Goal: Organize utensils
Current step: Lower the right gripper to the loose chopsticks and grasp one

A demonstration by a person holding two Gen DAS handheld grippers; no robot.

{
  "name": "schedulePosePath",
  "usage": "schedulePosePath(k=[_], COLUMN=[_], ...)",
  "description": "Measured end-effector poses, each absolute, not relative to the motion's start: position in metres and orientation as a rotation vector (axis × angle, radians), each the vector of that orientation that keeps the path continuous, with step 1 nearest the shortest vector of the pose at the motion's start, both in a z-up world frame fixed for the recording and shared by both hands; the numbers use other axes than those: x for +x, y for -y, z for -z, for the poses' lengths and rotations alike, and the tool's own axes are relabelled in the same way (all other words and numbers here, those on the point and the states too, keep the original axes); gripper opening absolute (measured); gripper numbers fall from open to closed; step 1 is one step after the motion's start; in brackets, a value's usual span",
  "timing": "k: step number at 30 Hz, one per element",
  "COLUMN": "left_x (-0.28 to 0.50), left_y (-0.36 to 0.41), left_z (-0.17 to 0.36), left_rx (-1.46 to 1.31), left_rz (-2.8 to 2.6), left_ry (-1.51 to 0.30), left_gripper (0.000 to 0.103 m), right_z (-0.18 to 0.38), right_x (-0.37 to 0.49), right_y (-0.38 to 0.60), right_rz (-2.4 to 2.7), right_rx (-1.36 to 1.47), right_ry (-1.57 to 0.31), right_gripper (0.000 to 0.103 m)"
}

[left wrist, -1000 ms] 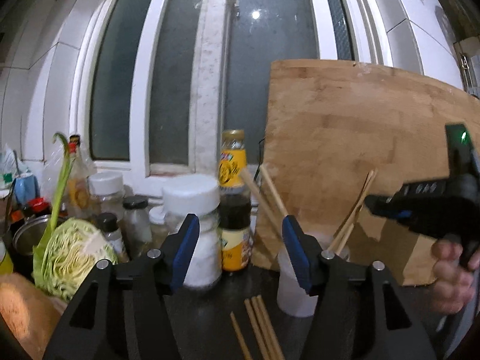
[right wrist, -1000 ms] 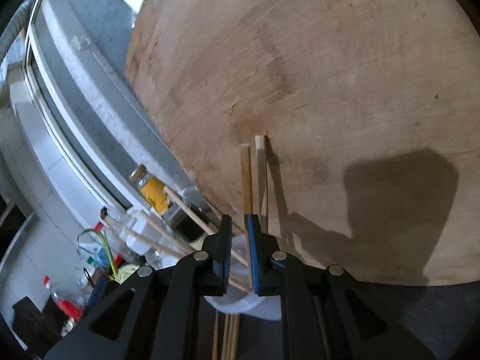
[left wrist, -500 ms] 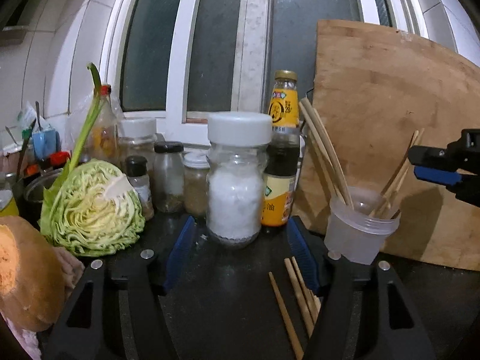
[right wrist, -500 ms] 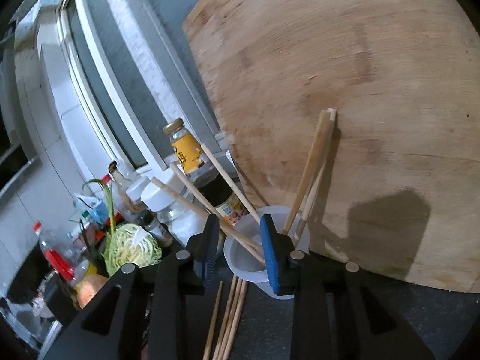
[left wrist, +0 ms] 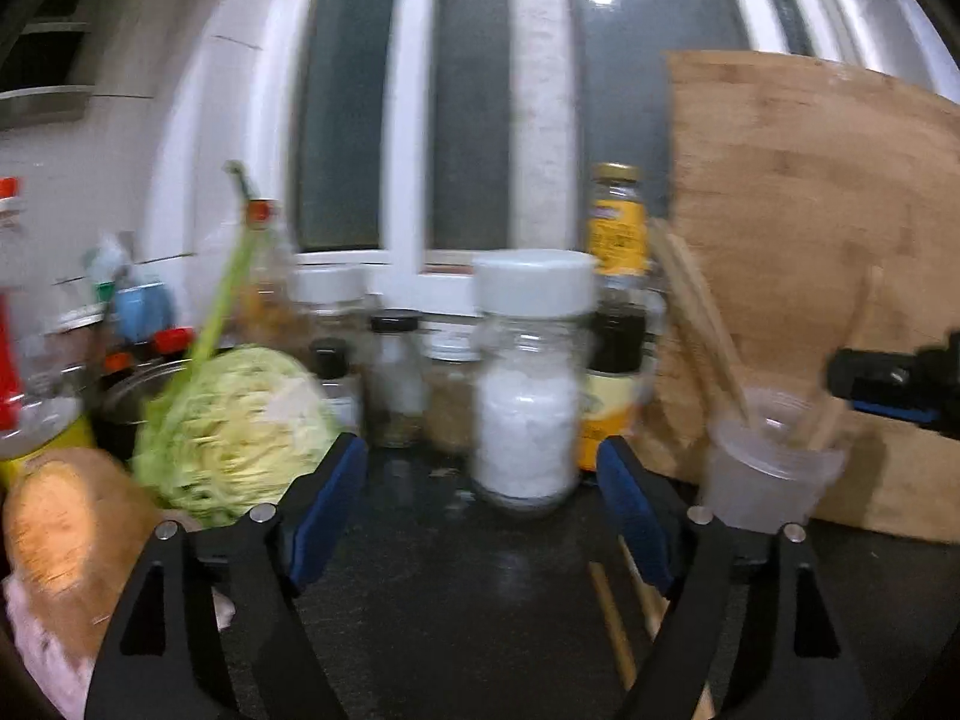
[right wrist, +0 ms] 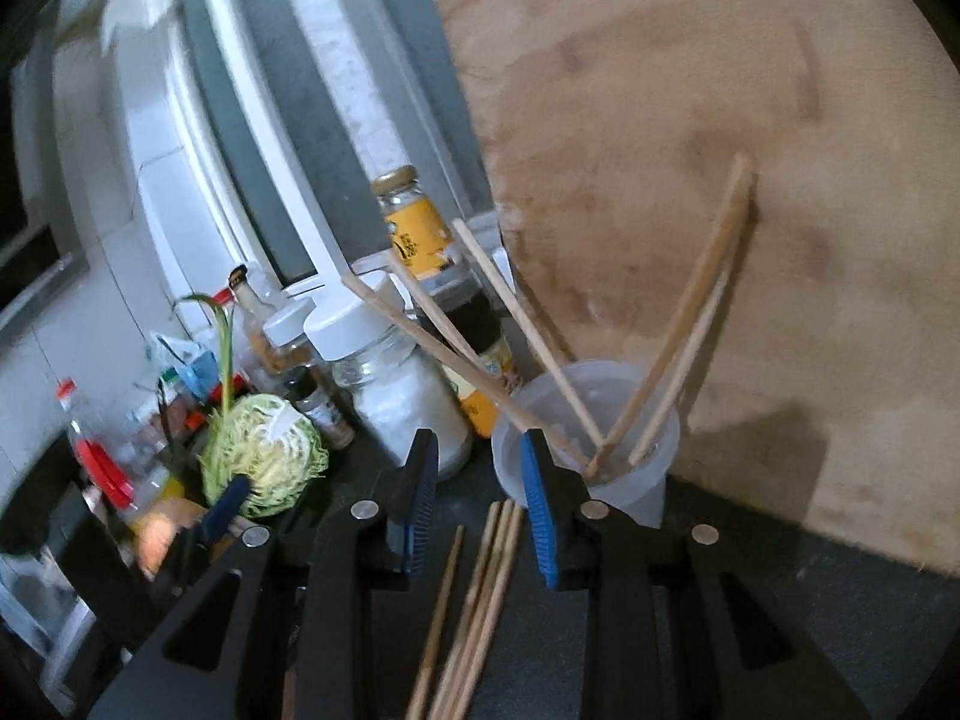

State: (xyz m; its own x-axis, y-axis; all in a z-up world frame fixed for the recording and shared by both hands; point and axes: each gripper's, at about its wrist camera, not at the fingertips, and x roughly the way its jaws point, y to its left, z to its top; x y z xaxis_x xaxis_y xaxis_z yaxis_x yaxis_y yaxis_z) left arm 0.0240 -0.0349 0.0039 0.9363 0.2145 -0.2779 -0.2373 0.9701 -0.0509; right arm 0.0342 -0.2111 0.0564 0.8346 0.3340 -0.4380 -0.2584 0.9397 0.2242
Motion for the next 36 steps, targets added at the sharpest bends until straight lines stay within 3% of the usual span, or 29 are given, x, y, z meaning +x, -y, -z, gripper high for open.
schedulePosePath(k=[16, 27, 36], left_x=[0.024, 0.025, 0.025], left_y=[0.030, 0.030, 0.029], left_z=[-0.002, -0.002, -0.001], left_rx=[-0.098, -0.100, -0.103], left_rz=[-0.247, -0.246, -0.250], left_ry=[-0.286, -0.287, -0.286], left_gripper=[0.086, 0.089, 0.091], right_z=[-0.032, 0.027, 0.043], right_x=[0.052, 0.077, 0.086], right_y=[0.196, 0.162, 0.155], right_rz=[-0.393, -0.288, -0.279], right_rx=[0.167, 0.033, 0.006], right_ry=[-0.677, -0.851, -0.869], right_gripper=[0.034, 0.015, 0.014])
